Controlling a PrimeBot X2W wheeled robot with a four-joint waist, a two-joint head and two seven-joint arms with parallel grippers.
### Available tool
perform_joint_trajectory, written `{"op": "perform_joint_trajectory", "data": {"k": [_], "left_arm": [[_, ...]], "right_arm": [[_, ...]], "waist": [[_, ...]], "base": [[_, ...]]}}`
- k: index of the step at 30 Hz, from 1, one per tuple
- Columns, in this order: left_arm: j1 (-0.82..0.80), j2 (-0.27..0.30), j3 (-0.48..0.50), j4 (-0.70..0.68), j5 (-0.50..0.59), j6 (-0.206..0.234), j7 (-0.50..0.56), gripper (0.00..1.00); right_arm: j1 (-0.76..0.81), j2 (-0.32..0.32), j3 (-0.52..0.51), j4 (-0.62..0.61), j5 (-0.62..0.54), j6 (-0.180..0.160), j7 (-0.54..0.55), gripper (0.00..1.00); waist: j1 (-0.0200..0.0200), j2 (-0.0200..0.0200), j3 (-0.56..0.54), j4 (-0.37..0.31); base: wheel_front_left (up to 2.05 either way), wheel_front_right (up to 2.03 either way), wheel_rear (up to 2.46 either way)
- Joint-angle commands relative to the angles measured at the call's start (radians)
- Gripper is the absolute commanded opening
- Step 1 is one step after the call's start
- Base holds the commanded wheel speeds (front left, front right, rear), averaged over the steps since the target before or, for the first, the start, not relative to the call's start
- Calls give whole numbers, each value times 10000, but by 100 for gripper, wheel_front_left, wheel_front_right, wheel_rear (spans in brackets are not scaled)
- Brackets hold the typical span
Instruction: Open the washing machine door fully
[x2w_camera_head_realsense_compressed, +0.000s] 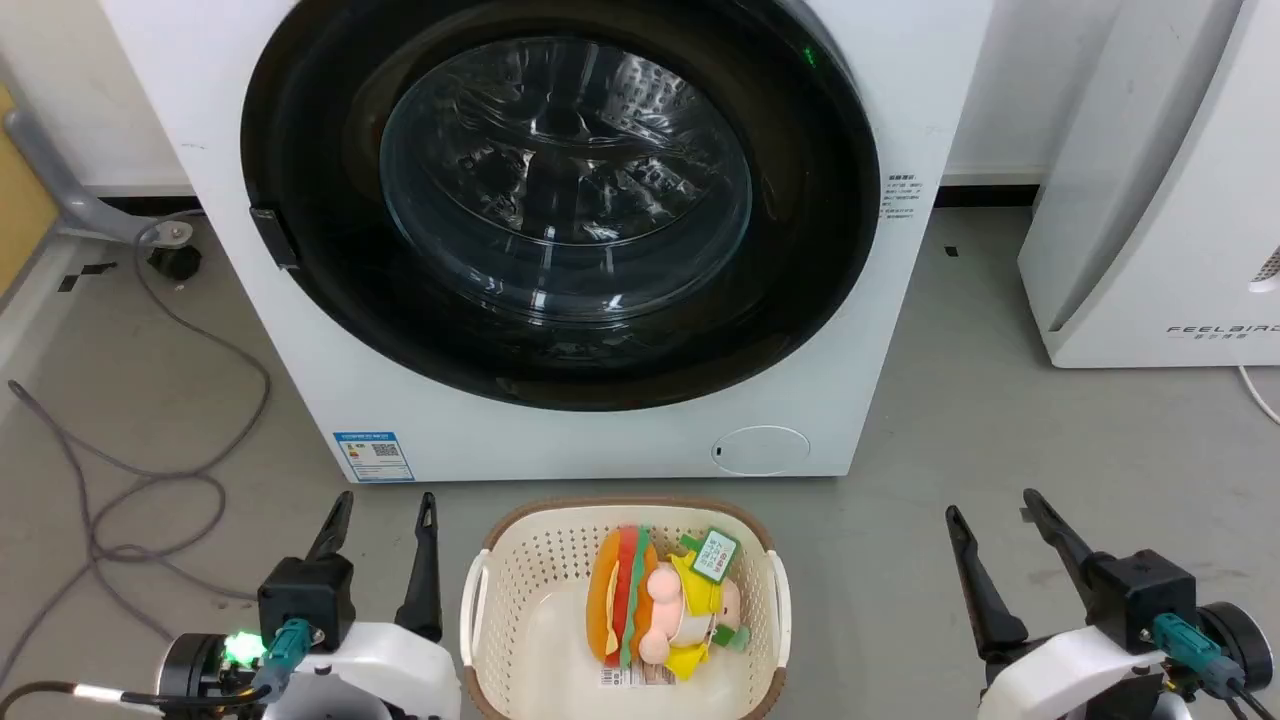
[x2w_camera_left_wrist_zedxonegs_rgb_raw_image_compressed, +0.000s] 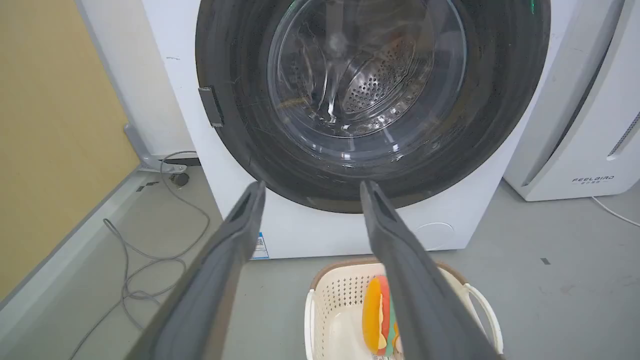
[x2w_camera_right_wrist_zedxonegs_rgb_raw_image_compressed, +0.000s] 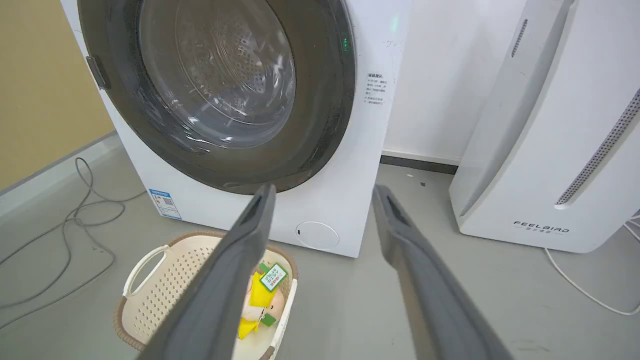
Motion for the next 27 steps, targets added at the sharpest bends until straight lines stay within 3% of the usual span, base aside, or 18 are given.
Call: {"op": "perform_joint_trajectory", "data": {"k": [1, 2, 3, 4, 5, 14, 27], "left_arm": [[-26, 0, -24, 18, -88, -50, -78, 100], [-29, 0, -40, 23, -99, -51, -99, 100], [-32, 0, -55, 25, -114, -52, -119, 100], [-35, 0, -70, 27, -128, -51, -140, 100], [-38, 1, -85, 32, -125, -49, -161, 100], [-68, 1, -226, 65, -193, -53, -350, 100], [-129, 1, -421, 137, -279, -85, -621, 100]], "right_arm": [[29, 2, -12, 29, 67, 0, -109, 100], [32, 2, -13, 40, 95, 0, -131, 100], [34, 2, -12, 52, 118, 0, -152, 87], [36, 2, -12, 63, 146, 1, -174, 5], [38, 3, -11, 76, 174, 1, -195, 0], [50, 4, 25, 207, 528, 1, -384, 0], [-150, 7, -260, 657, 3389, 2, -658, 0]], "waist": [[0, 0, 0, -2], [0, 0, 1, -3], [0, 0, 1, -4], [0, 0, 1, -5], [0, 0, 1, -6], [0, 0, 0, -3], [0, 0, 33, 32]], "base": [[0, 0, 0], [0, 0, 0], [0, 0, 0], [0, 0, 0], [0, 0, 0], [0, 0, 0], [0, 0, 0]]}}
